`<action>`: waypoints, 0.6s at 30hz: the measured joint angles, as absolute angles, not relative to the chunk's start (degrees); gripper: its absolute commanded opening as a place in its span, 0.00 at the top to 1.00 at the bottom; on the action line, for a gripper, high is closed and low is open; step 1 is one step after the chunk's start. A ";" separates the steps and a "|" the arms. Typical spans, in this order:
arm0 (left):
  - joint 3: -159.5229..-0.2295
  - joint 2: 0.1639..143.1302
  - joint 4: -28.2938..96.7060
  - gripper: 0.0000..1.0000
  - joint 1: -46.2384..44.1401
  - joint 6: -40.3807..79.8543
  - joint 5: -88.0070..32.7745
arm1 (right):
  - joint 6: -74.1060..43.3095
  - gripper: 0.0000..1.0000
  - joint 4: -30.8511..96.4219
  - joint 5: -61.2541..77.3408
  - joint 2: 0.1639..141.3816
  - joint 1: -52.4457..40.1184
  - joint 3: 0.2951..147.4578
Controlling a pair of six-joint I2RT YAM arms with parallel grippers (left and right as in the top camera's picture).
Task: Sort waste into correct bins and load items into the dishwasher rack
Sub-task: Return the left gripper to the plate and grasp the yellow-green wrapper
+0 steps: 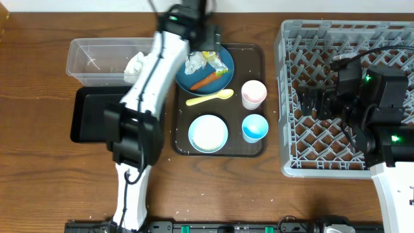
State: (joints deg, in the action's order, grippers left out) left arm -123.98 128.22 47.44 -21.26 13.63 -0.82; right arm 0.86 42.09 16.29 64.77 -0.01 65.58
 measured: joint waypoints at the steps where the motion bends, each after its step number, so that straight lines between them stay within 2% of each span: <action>1: -123.98 128.53 46.92 0.13 -21.82 14.04 -0.14 | 0.86 0.01 42.26 16.32 64.77 -0.01 65.58; 15: -123.98 140.75 43.59 0.13 -20.75 18.22 3.84 | 0.86 0.01 42.96 16.29 64.77 -0.01 65.58; 18: -123.98 140.94 43.05 0.19 -20.86 18.22 3.86 | 0.86 0.01 42.98 16.32 64.77 -0.01 65.58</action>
State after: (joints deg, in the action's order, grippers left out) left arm -123.98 140.94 43.05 -20.86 18.22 3.86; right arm 0.86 42.98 16.32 64.77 -0.01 65.58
